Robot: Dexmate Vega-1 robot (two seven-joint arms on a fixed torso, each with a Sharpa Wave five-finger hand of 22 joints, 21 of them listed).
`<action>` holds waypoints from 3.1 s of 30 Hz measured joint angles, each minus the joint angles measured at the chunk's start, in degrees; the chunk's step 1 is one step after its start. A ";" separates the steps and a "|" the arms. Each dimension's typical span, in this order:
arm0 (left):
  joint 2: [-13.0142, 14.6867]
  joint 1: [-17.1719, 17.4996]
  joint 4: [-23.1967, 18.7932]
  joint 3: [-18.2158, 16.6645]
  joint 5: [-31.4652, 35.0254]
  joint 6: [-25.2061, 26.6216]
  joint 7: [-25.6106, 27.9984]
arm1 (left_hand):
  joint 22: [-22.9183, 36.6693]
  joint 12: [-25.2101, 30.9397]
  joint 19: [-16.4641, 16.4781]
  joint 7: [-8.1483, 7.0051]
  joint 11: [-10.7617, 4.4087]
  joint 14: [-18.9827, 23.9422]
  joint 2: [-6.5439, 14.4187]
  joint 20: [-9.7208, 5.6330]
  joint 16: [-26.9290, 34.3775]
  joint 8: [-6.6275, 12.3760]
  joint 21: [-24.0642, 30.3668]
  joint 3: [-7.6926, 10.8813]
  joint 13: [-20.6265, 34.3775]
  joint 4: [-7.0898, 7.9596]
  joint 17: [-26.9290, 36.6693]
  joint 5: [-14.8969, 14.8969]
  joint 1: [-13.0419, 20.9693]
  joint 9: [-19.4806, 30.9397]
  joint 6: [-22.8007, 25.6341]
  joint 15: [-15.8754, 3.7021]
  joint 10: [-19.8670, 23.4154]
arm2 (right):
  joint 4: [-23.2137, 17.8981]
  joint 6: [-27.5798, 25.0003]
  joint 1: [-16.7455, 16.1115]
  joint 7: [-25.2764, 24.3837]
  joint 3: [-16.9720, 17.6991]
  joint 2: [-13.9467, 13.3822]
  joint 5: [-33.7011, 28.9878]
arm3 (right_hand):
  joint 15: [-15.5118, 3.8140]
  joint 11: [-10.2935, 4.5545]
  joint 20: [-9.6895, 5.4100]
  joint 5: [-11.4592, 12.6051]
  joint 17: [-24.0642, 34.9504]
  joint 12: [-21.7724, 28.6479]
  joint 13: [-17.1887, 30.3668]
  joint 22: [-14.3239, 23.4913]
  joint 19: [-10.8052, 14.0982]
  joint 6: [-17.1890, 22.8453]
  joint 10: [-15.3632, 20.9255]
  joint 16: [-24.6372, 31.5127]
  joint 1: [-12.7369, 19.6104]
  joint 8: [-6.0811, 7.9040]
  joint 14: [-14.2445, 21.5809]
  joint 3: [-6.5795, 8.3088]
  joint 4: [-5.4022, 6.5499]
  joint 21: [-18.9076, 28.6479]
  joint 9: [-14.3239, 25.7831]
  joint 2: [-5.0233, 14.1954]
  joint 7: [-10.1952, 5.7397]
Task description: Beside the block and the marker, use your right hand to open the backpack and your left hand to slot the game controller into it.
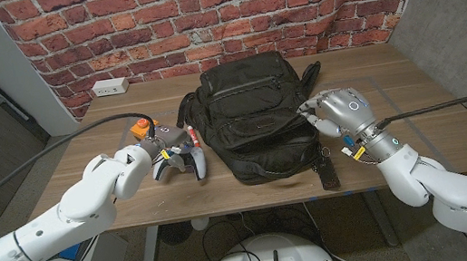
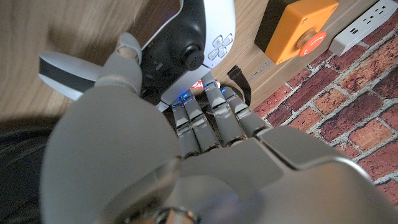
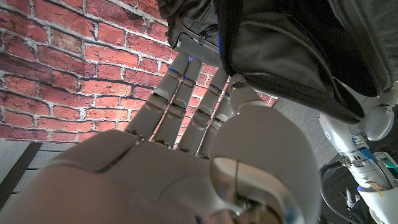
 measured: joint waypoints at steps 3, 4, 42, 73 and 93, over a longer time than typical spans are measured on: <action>0.00 0.10 -0.10 -0.09 0.04 0.10 0.00 | 0.00 0.18 0.00 0.00 0.00 0.00 0.00 0.00 0.00 -0.01 0.00 0.00 0.00 0.00 0.00 -0.01 0.00 0.01 0.00 0.00 0.00 | -0.26 0.02 0.00 0.10 0.45 0.16 0.17 | -0.13 0.00 0.00 0.00 0.00 0.00 0.20 0.00 0.00 0.16 0.00 0.00 0.00 -0.01 0.33 0.00 0.00 0.00 0.02 0.00 0.15; 0.05 0.34 -0.36 -0.27 0.06 0.14 0.02 | 0.00 0.19 0.00 0.00 0.00 0.00 0.00 0.00 0.00 -0.01 0.00 0.00 0.00 0.00 0.00 -0.01 0.00 0.01 0.00 0.00 0.00 | -0.35 0.02 -0.01 0.42 0.58 0.22 0.47 | -0.21 0.00 0.00 0.00 0.00 0.00 0.26 0.09 0.00 0.24 0.00 0.00 0.00 0.01 0.41 0.00 0.00 0.00 0.03 0.00 0.22; 0.22 2.28 -2.43 -1.25 0.19 1.38 0.40 | 0.00 -0.02 0.00 -0.05 -0.08 0.00 0.00 0.00 -0.02 -0.55 0.00 0.24 0.00 -0.24 0.25 0.00 0.00 0.38 0.35 -0.01 -0.07 | -3.49 -0.76 0.73 7.88 4.24 3.35 6.43 | -0.62 0.19 0.01 -0.06 0.19 0.15 1.75 0.26 -0.01 0.52 0.34 -1.05 1.34 -0.29 1.65 0.14 -0.29 0.89 0.27 -0.75 0.23; -0.96 0.09 -0.79 -0.44 1.28 0.04 -1.25 | 0.00 0.10 0.00 -0.05 0.01 0.28 0.00 0.00 0.33 -0.87 0.00 0.24 0.00 -0.24 0.25 -0.10 0.00 0.26 0.67 -0.07 0.25 | -7.62 -1.63 -4.90 12.10 8.02 2.10 5.91 | 1.72 1.02 1.63 0.66 2.90 -6.00 1.77 -0.43 -6.61 -12.32 -10.94 -3.61 1.07 -6.79 -9.19 -5.57 0.16 -0.30 0.77 -5.33 0.43; -1.13 -1.10 0.89 -0.29 1.05 -1.14 -1.51 | 0.00 0.21 0.00 -0.07 -0.09 0.27 0.00 0.00 0.27 -1.08 0.00 0.24 0.00 -0.24 0.20 0.01 0.00 0.30 0.71 -0.07 0.30 | -9.06 0.46 -8.24 14.23 10.13 1.09 4.03 | 2.34 2.25 2.10 1.82 2.86 -7.43 1.15 -1.07 -12.79 -20.46 -19.33 -6.98 -1.31 -9.82 -17.13 -9.62 0.66 -3.55 0.61 -9.58 0.31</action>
